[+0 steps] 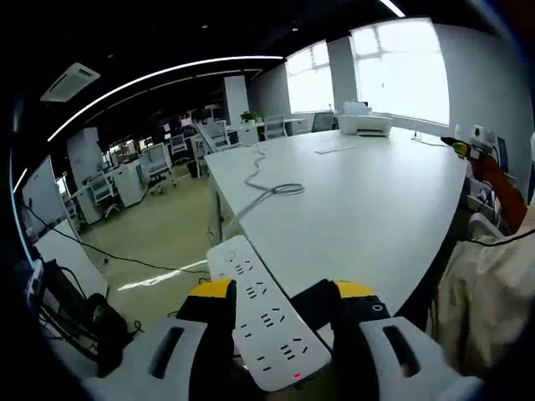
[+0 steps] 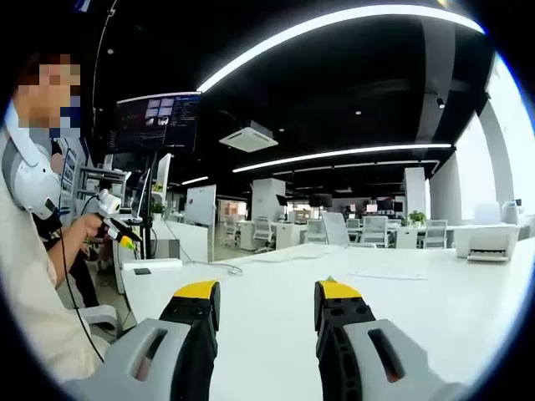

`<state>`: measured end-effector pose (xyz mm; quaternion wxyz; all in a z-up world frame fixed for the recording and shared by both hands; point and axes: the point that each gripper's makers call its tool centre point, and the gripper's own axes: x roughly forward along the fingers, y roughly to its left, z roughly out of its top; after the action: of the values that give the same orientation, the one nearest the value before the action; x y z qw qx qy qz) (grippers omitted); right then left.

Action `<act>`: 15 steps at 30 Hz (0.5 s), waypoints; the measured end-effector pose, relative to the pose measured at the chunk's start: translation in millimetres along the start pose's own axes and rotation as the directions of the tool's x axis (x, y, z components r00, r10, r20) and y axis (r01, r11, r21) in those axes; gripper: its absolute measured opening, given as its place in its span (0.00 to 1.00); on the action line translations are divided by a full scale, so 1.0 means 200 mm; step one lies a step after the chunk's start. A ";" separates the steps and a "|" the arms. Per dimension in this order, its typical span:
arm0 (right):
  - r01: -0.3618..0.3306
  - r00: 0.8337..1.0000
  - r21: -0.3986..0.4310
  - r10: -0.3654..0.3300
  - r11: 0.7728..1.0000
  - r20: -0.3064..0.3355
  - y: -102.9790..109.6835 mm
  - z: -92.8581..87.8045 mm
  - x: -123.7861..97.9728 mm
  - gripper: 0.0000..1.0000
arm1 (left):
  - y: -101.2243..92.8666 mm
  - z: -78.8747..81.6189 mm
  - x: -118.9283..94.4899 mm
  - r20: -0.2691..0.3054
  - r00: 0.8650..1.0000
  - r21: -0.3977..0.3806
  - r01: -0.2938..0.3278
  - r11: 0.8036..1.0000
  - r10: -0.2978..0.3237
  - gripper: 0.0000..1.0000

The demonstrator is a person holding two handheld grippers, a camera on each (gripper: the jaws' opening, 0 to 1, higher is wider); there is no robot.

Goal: Pick up the power strip scattered on the table, fix it on the side mounting bracket of the table, and press the switch

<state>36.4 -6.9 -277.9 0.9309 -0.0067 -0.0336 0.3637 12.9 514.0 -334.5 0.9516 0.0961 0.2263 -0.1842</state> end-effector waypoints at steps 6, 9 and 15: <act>-0.007 1.000 -0.008 0.007 1.000 -0.002 0.01 0.01 0.01 0.41 | 0.03 0.00 -0.02 -0.005 1.000 0.003 -0.012 1.000 0.012 0.49; -0.010 1.000 -0.009 0.010 1.000 -0.001 0.01 0.01 0.01 0.41 | 0.03 -0.01 -0.02 -0.009 1.000 -0.002 -0.011 1.000 0.011 0.49; -0.011 1.000 -0.002 0.011 1.000 -0.001 0.01 0.00 0.00 0.40 | 0.03 -0.06 -0.03 -0.056 0.998 0.003 0.012 1.000 -0.012 0.50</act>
<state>34.6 -4.7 -278.9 0.9288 -0.0079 -0.0335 0.3689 5.7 524.3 -341.5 0.9437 0.1013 0.2532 -0.1875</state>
